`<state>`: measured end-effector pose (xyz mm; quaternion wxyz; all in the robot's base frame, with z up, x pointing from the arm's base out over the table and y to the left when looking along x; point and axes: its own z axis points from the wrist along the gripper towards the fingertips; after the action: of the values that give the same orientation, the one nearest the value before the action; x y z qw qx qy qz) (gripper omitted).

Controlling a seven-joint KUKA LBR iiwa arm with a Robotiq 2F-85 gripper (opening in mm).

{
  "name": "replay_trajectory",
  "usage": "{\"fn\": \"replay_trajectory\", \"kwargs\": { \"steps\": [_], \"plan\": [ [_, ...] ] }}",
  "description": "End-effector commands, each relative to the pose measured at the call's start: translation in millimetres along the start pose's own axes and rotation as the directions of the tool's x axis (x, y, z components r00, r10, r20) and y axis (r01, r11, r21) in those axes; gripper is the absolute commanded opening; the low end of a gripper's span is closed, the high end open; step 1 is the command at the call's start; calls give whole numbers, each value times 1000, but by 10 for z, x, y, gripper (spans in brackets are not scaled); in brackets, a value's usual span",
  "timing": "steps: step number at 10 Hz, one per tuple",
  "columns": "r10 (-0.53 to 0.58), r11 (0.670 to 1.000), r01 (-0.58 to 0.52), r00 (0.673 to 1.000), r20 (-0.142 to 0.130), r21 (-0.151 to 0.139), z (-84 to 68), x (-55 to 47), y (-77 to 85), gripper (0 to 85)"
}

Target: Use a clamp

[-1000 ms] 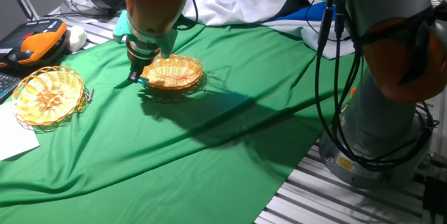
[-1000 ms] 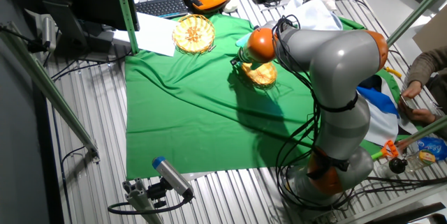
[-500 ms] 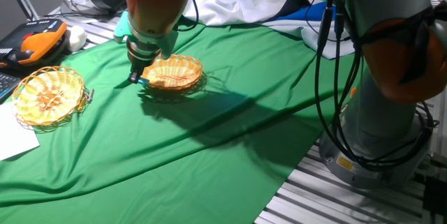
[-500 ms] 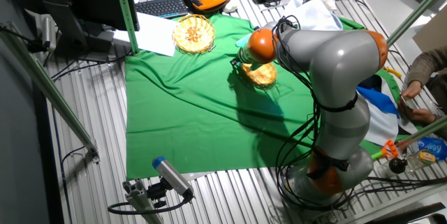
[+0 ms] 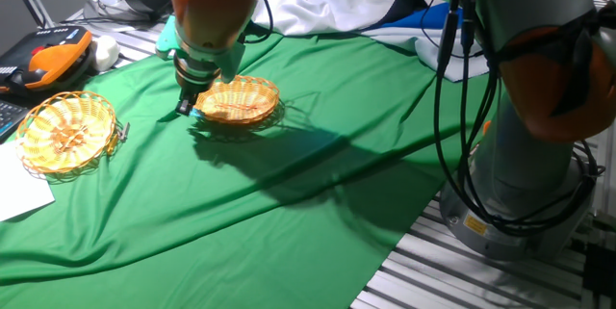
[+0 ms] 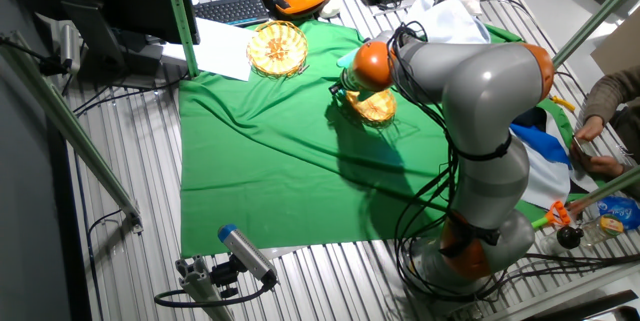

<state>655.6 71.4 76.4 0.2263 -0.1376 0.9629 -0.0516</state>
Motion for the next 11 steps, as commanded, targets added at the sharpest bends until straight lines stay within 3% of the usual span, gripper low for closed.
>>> {"fn": "replay_trajectory", "kwargs": {
  "steps": [1, 3, 4, 5, 6, 9, 10, 11],
  "plan": [
    [0, 1000, 0, 1000, -1, 0, 0, 0, 0, 340],
    [0, 1000, 0, 1000, -10, -3, -15, -7, -2, 340],
    [5, 1000, -6, 1000, -30, -17, -65, -26, 3, 510],
    [17, 999, -19, 998, -57, -35, -152, -54, 9, 510],
    [19, 999, -21, 997, -73, -36, -234, -71, 17, 340],
    [35, 999, -39, 995, -96, -35, -401, -99, 119, 340],
    [30, 998, -35, 993, -115, -43, -471, -114, 145, 170],
    [30, 998, -39, 988, -149, -58, -554, -144, 181, 170]
  ]
}}
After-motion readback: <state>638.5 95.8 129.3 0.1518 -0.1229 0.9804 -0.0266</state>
